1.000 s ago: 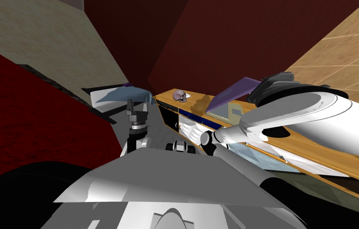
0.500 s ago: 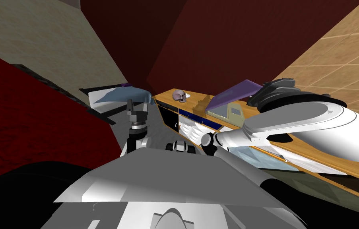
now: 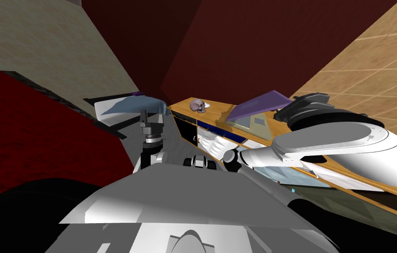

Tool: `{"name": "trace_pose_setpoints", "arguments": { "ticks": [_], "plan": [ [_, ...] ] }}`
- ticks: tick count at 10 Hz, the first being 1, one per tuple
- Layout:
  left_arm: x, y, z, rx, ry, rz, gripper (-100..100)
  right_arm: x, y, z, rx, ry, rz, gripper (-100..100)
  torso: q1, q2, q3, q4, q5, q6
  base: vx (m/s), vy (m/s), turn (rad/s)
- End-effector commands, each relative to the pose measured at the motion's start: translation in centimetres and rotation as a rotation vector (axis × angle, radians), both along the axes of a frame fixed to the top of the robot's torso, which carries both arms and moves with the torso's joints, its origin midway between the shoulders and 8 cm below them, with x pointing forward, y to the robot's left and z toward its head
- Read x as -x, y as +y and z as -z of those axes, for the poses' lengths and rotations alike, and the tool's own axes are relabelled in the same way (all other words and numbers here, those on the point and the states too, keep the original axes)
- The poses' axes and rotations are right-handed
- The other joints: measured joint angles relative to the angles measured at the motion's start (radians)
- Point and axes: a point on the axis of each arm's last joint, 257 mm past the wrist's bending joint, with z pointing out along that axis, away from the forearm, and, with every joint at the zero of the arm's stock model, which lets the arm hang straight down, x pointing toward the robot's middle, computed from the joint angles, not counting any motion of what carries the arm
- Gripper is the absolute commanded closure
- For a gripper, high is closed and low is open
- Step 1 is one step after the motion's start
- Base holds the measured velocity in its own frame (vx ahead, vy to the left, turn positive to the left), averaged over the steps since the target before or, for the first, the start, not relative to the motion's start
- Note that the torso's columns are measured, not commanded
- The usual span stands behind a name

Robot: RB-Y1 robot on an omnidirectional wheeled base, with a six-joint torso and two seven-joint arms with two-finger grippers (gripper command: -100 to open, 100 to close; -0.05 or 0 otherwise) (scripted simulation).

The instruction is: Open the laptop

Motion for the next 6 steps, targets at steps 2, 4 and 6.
{"name": "trace_pose_setpoints", "arguments": {
  "ticks": [2,4,6],
  "plan": [
    [0.0,0.0,0.0,0.0,0.0,0.0,0,0.5,-0.7,0.5,-0.041,-0.037,-0.014,100,0.001,0.001,0.001,0.001,0.001,0.0,0.002,0.006,-0.015],
    [0.0,0.0,0.0,0.0,0.0,0.0,0,1.1,-1.5,1.1,-0.077,-0.061,-0.015,100,0.002,0.002,0.001,0.001,0.001,0.001,0.004,0.008,-0.033],
    [0.0,0.0,0.0,0.0,0.0,0.0,0,0.5,-3.3,2.0,0.006,0.02,0.038,100,0.003,0.002,0.001,0.001,0.002,0.0,-0.07,-0.005,0.171]
  ]
}}
